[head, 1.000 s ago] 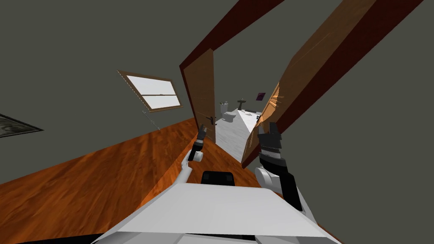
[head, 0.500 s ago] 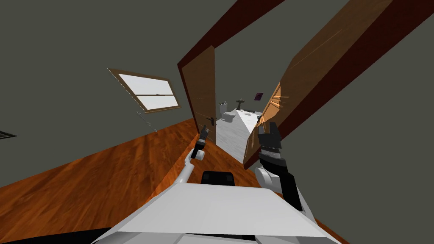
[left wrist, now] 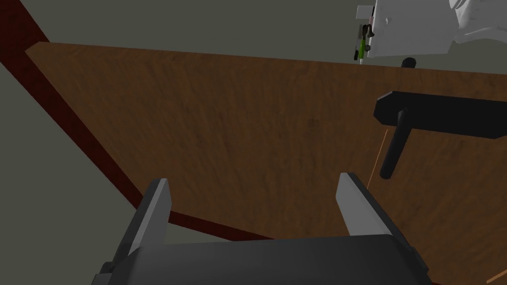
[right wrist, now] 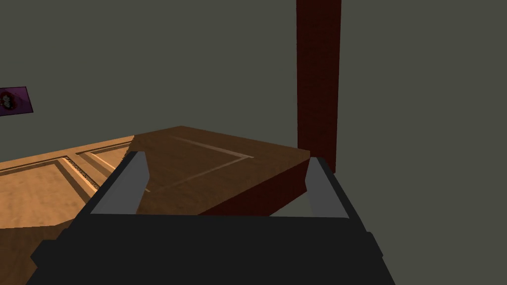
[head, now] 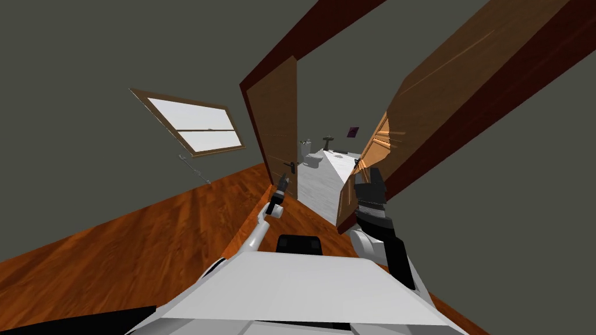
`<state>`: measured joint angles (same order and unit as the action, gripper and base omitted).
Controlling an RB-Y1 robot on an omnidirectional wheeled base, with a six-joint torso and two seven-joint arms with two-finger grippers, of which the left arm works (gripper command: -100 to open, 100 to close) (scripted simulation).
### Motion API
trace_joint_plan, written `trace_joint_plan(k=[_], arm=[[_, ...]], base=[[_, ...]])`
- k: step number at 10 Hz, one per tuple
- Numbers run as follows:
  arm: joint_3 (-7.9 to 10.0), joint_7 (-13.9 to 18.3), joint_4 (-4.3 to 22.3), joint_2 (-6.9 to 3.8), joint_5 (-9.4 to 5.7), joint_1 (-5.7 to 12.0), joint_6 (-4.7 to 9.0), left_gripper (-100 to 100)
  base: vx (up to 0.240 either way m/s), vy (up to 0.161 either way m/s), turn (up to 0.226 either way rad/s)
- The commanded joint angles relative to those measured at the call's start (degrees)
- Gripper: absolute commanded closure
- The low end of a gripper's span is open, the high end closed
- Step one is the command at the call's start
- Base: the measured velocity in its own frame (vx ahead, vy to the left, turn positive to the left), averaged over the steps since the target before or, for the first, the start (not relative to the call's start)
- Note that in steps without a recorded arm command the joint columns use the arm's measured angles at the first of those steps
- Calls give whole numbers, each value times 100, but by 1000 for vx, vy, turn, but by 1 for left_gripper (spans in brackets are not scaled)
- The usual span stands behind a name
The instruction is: Push the door open
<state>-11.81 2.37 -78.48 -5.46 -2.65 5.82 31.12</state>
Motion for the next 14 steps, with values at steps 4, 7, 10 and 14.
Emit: trace_joint_plan(k=[4,7,10,14], arm=[[-95,76,642,7,-56,371,-77,-100],[-155,117,1073,24,-89,619,-116,-100],[-212,155,1479,50,-121,853,-152,-100],[-285,205,2005,87,-163,1156,-199,-100]], base=[[72,109,-63],[70,118,-67],[71,126,-63],[64,105,-59]])
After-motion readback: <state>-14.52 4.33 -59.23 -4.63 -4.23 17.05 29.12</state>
